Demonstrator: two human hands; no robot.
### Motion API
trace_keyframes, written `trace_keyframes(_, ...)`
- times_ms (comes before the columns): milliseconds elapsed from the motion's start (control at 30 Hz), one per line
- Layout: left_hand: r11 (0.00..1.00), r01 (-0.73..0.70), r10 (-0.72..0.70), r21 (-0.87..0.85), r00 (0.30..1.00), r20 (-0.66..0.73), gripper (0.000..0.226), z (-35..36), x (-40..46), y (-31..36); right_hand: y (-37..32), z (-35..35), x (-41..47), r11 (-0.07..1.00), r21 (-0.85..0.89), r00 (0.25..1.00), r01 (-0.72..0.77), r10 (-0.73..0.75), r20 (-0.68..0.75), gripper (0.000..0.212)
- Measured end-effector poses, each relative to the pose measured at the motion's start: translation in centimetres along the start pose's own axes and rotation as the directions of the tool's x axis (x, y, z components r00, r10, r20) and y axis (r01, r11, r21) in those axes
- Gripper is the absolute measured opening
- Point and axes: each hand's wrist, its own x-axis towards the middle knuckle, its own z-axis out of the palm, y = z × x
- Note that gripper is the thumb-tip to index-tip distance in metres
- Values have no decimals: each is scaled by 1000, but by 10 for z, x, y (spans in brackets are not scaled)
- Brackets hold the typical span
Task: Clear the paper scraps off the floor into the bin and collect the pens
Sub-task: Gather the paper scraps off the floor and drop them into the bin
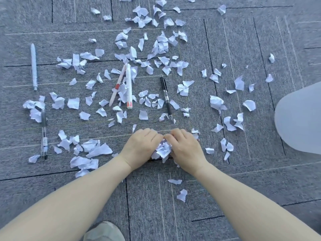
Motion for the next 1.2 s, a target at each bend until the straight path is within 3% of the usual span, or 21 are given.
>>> trace_keyframes(100, 994, -6, 11, -107, 999, 41, 12, -14, 11, -1, -9, -16, 8, 979, 129, 979, -160, 141, 145, 27)
trace_keyframes(200, 971, 62, -42, -233, 995, 89, 17, -40, 33, -1, -6, -50, 18, 856, 376, 933, -354, 298, 201, 5)
trace_keyframes(300, 953, 45, -33, -300, 999, 43, 16, -82, 82, 3, 10, -105, 33, 782, 521, 928, -343, 369, 56, 8)
trace_keyframes(433, 948, -177, 148, -265, 981, -125, 2, -158, 175, 29, 47, -203, 44, 795, 527, 892, -300, 430, -141, 24)
trace_keyframes(533, 913, -327, 270, -244, 933, -237, 9, -206, 249, 74, 75, -287, 29, 786, 523, 786, -329, 535, -309, 17)
trace_keyframes(633, 842, -461, 376, -279, 873, -310, 18, -241, 315, 145, 103, -353, -5, 726, 579, 619, -370, 658, -429, 17)
trace_keyframes(733, 819, -474, 417, -323, 879, -232, 23, -243, 364, 215, 133, -387, -50, 617, 615, 457, -491, 783, -421, 28)
trace_keyframes(833, 804, -417, 441, -425, 896, -46, 13, -219, 390, 267, 160, -388, -90, 455, 591, 295, -666, 889, -351, 21)
trace_keyframes(900, 812, -376, 449, -446, 891, 68, 19, -195, 397, 289, 174, -378, -112, 331, 603, 200, -726, 940, -276, 22)
trace_keyframes(1033, 885, -317, 425, -341, 850, 312, 49, -147, 402, 309, 189, -362, -140, 150, 585, 168, -797, 986, -24, 12)
trace_keyframes(1100, 920, -239, 358, -312, 837, 415, 70, -138, 399, 311, 189, -362, -148, 82, 509, 123, -857, 991, 47, 41)
trace_keyframes(1133, 919, -230, 352, -322, 845, 403, 75, -137, 398, 311, 188, -365, -148, 67, 480, 90, -875, 996, 24, 48)
trace_keyframes(1200, 898, -249, 362, -364, 887, 286, 63, -144, 395, 309, 184, -373, -143, 100, 482, 56, -871, 993, -105, 46)
